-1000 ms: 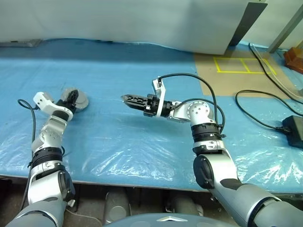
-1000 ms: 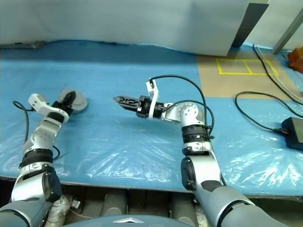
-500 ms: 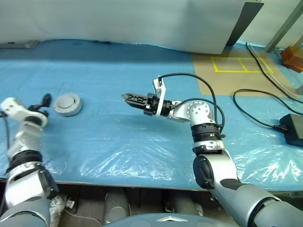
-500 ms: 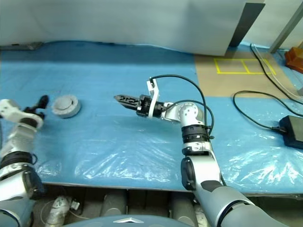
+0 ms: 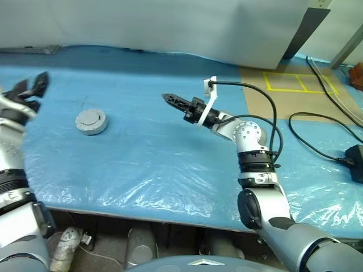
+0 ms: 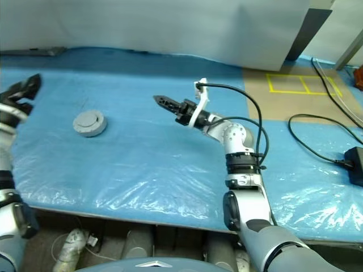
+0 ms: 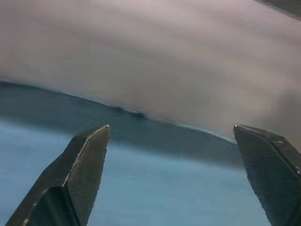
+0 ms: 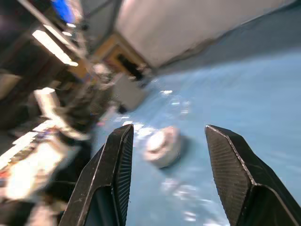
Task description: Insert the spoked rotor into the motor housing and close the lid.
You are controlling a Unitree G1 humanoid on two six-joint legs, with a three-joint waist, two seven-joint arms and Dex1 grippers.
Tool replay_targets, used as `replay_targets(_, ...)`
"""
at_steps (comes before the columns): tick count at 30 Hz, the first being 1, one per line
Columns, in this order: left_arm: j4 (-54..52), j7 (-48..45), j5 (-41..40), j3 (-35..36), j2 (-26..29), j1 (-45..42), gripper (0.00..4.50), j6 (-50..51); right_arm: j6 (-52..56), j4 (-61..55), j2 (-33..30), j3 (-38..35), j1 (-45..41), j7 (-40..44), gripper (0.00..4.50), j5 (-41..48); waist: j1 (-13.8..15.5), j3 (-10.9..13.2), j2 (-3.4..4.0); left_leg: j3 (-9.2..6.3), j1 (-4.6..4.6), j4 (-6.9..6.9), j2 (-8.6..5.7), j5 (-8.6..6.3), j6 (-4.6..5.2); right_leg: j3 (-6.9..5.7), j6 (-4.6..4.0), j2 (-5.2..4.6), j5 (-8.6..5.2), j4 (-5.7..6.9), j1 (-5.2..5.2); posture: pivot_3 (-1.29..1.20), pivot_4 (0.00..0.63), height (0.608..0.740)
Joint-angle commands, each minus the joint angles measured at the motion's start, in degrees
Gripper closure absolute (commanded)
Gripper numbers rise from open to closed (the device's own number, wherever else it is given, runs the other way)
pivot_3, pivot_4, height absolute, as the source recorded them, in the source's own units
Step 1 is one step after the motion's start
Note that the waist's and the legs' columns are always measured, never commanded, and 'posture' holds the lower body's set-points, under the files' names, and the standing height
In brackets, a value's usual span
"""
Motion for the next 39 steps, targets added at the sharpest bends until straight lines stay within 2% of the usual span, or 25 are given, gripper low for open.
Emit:
replay_targets(1, -10.9, -1.4, 1.5, -8.3, -3.5, 3.7, 0.06, 3.4, -3.9, -5.4, -1.6, 1.4, 2.2, -1.3, 2.01, -2.3, -1.2, 0.0, 0.0, 0.0, -0.01, -0.01, 0.05, 0.0, 0.0, 0.04, 0.0, 0.08, 0.0, 0.0, -0.03, 0.0, 0.15, 0.74)
replay_targets(4, -15.9, -1.6, 3.0, -14.9, -8.4, 6.9, 0.06, 4.3, -4.9, -10.7, -3.1, 2.3, 5.4, -3.6, 2.01, -4.1, -2.3, 0.0, 0.02, -0.01, -0.01, -0.12, 0.11, 0.0, 0.01, 0.09, -0.01, 0.26, 0.0, -0.02, -0.16, 0.0, 0.15, 0.74)
replay_targets(9, -14.7, -4.0, 7.3, -18.9, -10.8, 8.0, 0.06, 1.3, -6.6, -14.6, -4.5, 3.5, 8.7, -7.0, 2.01, -6.9, -3.3, 0.0, 0.03, -0.01, -0.03, -0.15, 0.12, 0.01, 0.01, 0.11, -0.01, 0.32, 0.0, 0.0, -0.31, 0.0, 0.15, 0.74)
replay_targets(14, -13.4, -5.6, 8.9, -18.4, -10.3, 7.1, 0.06, 0.8, -8.8, -14.0, -5.7, 4.4, 9.7, -8.5, 2.01, -9.2, -3.2, 0.1, 0.11, 0.02, 0.32, -0.15, 0.04, 0.01, 0.01, 0.17, 0.0, 0.15, 0.0, -0.06, 0.14, 0.0, 0.15, 0.74)
replay_targets(18, -14.0, -7.0, 10.3, -18.6, -9.5, 7.8, 0.06, 0.3, -11.9, -12.7, -6.7, 6.1, 10.2, -9.5, 2.01, -12.9, -3.2, 0.1, 0.11, 0.03, 0.35, -0.17, 0.04, 0.01, 0.01, 0.17, 0.0, 0.16, -0.01, -0.08, 0.17, 0.0, 0.15, 0.74)
replay_targets(23, -13.3, -5.7, 11.9, -17.6, -9.6, 8.0, 0.06, -0.5, -12.8, -11.3, -6.0, 5.4, 10.2, -10.4, 2.01, -13.2, -3.2, 0.1, 0.12, 0.03, 0.32, -0.22, 0.04, 0.01, 0.01, 0.16, 0.0, 0.17, -0.01, -0.15, 0.17, 0.0, 0.15, 0.74)
replay_targets(34, -15.7, -3.2, 8.4, -13.9, -10.2, 8.1, 0.06, 4.2, -13.8, -6.3, -5.0, 4.2, 8.4, -12.8, 2.01, -13.4, -3.3, 0.1, 0.14, 0.03, 0.34, -0.23, 0.04, 0.01, 0.01, 0.17, 0.0, 0.17, -0.01, -0.15, 0.17, 0.0, 0.15, 0.74)
replay_targets(37, -16.1, -4.1, 7.5, -13.4, -9.6, 8.3, 0.03, 5.7, -16.4, -6.8, -5.3, 6.1, 10.2, -11.1, 1.46, -14.9, -3.3, 0.1, 0.16, 0.03, 0.32, -0.24, 0.04, 0.01, 0.01, 0.16, 0.0, 0.17, -0.01, -0.16, 0.16, 0.0, 0.15, 0.74)
replay_targets(39, -15.5, -3.8, 8.1, -13.2, -9.6, 8.3, 0.01, 5.3, -17.1, -6.8, -4.4, 6.4, 10.5, -11.7, 0.84, -15.2, -3.3, 0.1, 0.16, 0.03, 0.33, -0.24, 0.05, 0.01, 0.01, 0.16, 0.0, 0.17, -0.01, -0.16, 0.16, 0.0, 0.15, 0.74)
